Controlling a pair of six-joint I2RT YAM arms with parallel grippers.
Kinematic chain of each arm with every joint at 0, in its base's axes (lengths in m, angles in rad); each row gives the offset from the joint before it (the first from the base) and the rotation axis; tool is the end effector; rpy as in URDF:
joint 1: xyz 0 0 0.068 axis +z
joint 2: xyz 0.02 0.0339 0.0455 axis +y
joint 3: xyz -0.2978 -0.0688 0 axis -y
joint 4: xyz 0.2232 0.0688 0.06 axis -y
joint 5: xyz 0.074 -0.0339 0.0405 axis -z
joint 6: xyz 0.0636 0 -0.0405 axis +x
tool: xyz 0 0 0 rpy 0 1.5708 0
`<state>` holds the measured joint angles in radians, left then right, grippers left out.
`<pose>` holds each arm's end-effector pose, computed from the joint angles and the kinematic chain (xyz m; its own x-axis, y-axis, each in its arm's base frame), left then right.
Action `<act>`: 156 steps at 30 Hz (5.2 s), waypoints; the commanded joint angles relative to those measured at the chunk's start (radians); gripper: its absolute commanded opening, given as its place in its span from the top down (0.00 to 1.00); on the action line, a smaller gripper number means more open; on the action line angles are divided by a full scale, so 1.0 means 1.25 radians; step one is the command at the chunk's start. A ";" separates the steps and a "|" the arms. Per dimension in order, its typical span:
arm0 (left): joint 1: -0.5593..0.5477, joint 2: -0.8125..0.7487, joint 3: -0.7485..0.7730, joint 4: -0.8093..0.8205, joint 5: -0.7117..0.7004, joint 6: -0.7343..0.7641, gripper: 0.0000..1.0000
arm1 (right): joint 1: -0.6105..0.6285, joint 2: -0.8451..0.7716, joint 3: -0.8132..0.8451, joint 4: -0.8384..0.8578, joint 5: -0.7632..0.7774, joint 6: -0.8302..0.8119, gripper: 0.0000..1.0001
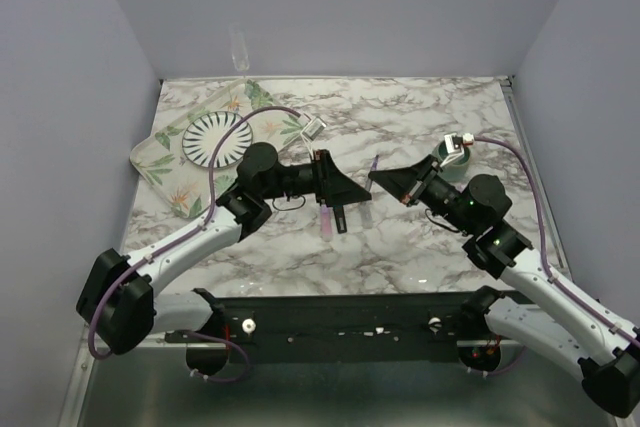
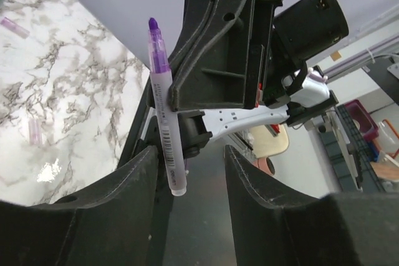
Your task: Insert the pens into the pen caps
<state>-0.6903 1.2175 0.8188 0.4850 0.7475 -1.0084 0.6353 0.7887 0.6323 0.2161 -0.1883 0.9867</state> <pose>0.1777 -0.2028 0.3719 -0.8014 -0.1428 -0.5808 0.5837 0.0251 -0.8116 0.1347 0.1141 0.3574 -0.5853 0.5866 -0.5598 -0.4445 0.3453 0.8266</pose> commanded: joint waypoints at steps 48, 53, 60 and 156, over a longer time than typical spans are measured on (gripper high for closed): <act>0.136 -0.207 0.048 -0.538 -0.272 0.412 1.00 | -0.409 0.396 0.163 -0.499 0.377 -0.892 0.41; 0.135 -0.201 0.047 -0.534 -0.268 0.403 1.00 | -0.447 0.376 0.071 -0.379 0.235 -0.969 0.43; 0.133 -0.207 0.042 -0.538 -0.270 0.405 1.00 | -0.523 0.471 0.103 -0.352 0.181 -0.983 0.49; 0.130 -0.459 0.051 -0.632 -0.711 0.486 1.00 | -0.087 0.608 0.135 -0.461 -0.080 -1.878 0.55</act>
<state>-0.5240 0.6579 0.8875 -0.2951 -0.1028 -0.4110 0.5179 1.5425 0.7681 -0.2611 -0.2501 -1.3437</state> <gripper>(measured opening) 0.036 0.427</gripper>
